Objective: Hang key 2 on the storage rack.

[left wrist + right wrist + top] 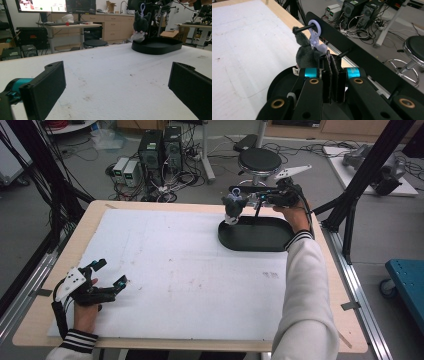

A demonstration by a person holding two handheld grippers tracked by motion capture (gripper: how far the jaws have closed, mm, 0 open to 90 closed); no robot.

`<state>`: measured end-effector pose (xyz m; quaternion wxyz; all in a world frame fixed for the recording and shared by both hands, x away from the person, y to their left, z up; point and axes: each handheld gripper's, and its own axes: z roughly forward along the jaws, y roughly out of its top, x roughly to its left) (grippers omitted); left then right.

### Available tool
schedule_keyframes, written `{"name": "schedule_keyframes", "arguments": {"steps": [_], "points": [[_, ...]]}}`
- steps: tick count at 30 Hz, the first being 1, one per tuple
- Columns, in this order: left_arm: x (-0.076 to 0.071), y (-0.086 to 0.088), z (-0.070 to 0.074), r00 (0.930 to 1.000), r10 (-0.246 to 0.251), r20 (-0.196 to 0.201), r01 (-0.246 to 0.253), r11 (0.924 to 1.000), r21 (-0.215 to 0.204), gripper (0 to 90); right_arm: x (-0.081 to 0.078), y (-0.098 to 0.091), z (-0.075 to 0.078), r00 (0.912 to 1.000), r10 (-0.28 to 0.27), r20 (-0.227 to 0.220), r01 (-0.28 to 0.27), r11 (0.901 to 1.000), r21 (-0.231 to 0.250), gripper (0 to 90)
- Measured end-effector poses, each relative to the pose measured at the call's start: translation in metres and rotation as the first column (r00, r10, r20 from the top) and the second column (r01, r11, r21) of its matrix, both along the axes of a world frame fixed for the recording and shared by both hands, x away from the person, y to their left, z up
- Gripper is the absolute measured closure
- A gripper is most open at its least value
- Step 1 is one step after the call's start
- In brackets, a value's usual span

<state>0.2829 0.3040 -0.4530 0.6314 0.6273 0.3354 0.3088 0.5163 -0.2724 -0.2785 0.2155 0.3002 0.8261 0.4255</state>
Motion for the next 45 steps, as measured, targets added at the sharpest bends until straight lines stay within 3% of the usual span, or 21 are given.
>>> {"name": "schedule_keyframes", "arguments": {"steps": [16, 22, 25, 38, 41, 43, 45], "points": [[0.000, 0.000, 0.000, 1.0000, 0.000, 0.002, 0.000, 1.0000, 0.001, 1.8, 0.006, -0.001, -0.003, 0.9992, -0.029, 0.028, 0.030, 0.9995, -0.007, 88.4], [0.000, 0.000, 0.000, 1.0000, 0.000, 0.001, 0.000, 1.0000, 0.000, 1.7, 0.010, 0.002, 0.001, 0.9990, -0.030, 0.033, 0.031, 0.9992, -0.027, 88.4], [0.000, 0.000, 0.000, 1.0000, 0.000, 0.000, 0.000, 1.0000, 0.002, 1.7, 0.014, 0.006, 0.005, 0.9991, -0.025, 0.036, 0.027, 0.9977, -0.062, 88.4], [0.000, 0.000, 0.000, 1.0000, 0.000, -0.002, 0.000, 1.0000, 0.002, 1.7, 0.019, 0.006, 0.003, 0.9969, -0.064, 0.045, 0.067, 0.9951, -0.073, 85.9], [0.000, 0.000, 0.000, 1.0000, 0.001, -0.001, -0.001, 1.0000, 0.002, 1.7, 0.016, 0.005, 0.005, 0.9920, -0.089, 0.090, 0.095, 0.9933, -0.066, 67.9], [0.000, 0.000, 0.000, 1.0000, 0.002, 0.000, -0.002, 1.0000, 0.002, 1.7, 0.014, 0.005, 0.006, 0.9870, -0.115, 0.112, 0.121, 0.9917, -0.044, 43.3], [0.000, 0.000, 0.000, 1.0000, 0.002, -0.001, -0.002, 1.0000, 0.003, 1.7, 0.011, 0.004, 0.008, 0.9892, -0.111, 0.095, 0.113, 0.9936, -0.011, 19.9]]}}
